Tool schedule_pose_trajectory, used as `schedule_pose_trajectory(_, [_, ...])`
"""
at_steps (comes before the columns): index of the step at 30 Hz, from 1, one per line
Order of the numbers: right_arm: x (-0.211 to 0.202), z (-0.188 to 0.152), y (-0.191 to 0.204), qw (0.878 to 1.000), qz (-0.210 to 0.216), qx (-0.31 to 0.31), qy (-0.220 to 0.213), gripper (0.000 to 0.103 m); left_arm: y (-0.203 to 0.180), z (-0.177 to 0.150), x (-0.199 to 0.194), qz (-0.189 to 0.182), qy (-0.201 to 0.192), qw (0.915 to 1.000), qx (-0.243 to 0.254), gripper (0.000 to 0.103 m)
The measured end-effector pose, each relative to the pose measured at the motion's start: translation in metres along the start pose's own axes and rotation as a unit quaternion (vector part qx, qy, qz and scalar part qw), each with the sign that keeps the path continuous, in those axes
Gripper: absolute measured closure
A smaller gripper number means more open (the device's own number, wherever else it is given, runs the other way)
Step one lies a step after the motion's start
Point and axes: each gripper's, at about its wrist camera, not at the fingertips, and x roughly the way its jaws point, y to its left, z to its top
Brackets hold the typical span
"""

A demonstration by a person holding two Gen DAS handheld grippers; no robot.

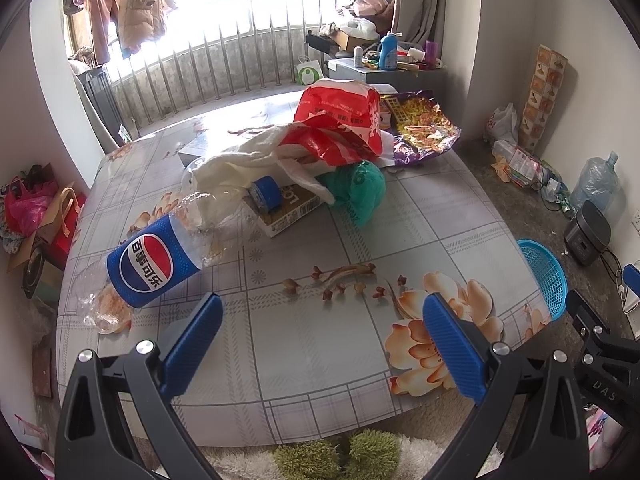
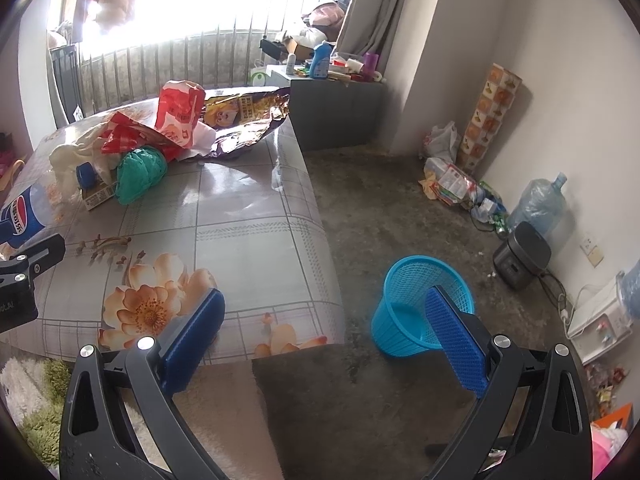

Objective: Collect trash

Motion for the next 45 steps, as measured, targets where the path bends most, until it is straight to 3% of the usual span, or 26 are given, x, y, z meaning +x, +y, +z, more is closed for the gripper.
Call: schedule_pose_trajectory(45, [-0.001, 0.002, -0.007, 1.0, 0.002, 0.0, 0.0, 0.007, 0.0, -0.005, 0.002, 0.0, 0.005, 1.0, 0.002, 0.005])
